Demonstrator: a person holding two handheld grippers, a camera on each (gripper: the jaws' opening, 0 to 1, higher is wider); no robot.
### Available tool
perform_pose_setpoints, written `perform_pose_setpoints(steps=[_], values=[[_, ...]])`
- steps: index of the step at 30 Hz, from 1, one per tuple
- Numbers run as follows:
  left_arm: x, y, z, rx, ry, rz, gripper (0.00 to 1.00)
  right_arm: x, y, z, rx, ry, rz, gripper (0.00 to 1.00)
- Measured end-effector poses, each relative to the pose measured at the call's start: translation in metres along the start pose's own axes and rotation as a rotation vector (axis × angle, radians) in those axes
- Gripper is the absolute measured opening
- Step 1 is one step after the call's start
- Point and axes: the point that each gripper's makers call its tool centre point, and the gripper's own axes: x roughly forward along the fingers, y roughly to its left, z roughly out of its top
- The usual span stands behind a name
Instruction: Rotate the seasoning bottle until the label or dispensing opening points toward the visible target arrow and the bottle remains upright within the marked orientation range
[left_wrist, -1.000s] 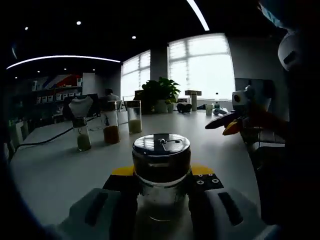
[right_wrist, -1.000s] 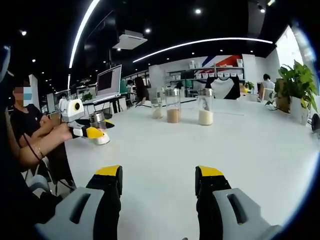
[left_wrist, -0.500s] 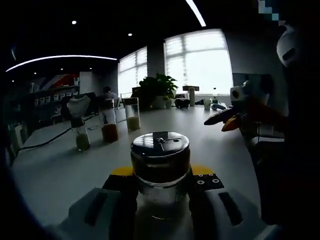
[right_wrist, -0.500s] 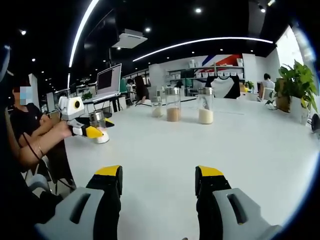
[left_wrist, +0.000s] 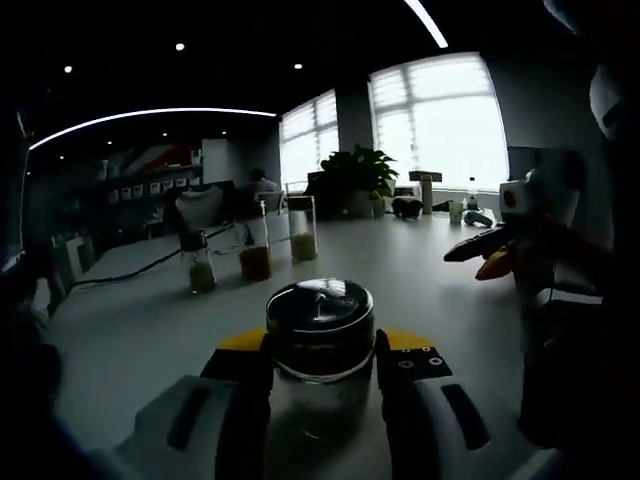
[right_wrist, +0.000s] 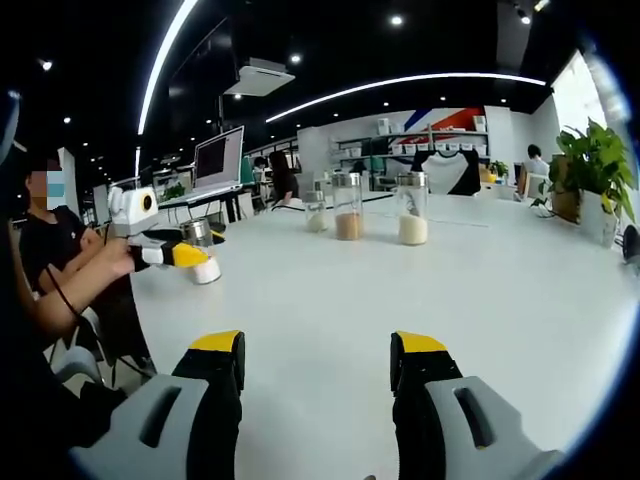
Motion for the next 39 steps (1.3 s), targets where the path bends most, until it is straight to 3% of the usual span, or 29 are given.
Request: perform_pose_setpoints(steps=[3,7,12,16,18,21,25,27,35,37,39], values=[[-0.004,0.008,0.0,-0.023,-0.005,0.082,0.45,0.0,0.003,0.0,-0.005,-0.003,0.004,0.58],[-0.008,0.009,-0.003,-0.029,0.005,0.146,0.46,-0.002,0.008,-0.001,-0.008,-0.006,0.011,0.58],[-0.008,0.001,-0.007,-0.047,0.021,0.132,0.45,-0.004,0.01,-0.003,-0.028,0.002,0.012,0.58],[-0.012,0.008,-0.012,-0.055,0.032,0.22,0.45,-0.005,0.009,-0.002,-0.036,-0.001,0.006,0.58],[-0.016,0.014,-0.015,-0.101,0.02,0.294,0.46,-0.006,0.01,0.0,-0.033,-0.007,0.005,0.58],[-0.015,0.006,-0.018,-0.093,0.026,0.291,0.46,-0.006,0.011,0.0,-0.037,-0.007,0.005,0.58],[-0.018,0.007,-0.018,-0.122,0.015,0.357,0.45,-0.006,0.014,-0.001,-0.041,-0.006,0.013,0.58],[-0.025,0.015,-0.019,-0.149,0.001,0.448,0.45,-0.006,0.015,-0.001,-0.045,-0.005,0.019,0.58],[-0.022,0.001,-0.016,-0.109,0.008,0.49,0.45,-0.006,0.02,0.003,-0.066,-0.002,0.048,0.58],[-0.023,0.004,-0.011,-0.092,-0.024,0.527,0.44,-0.008,0.02,0.005,-0.07,-0.006,0.048,0.58],[-0.024,0.006,-0.012,-0.081,-0.003,0.574,0.44,-0.01,0.018,0.007,-0.065,-0.013,0.04,0.58]])
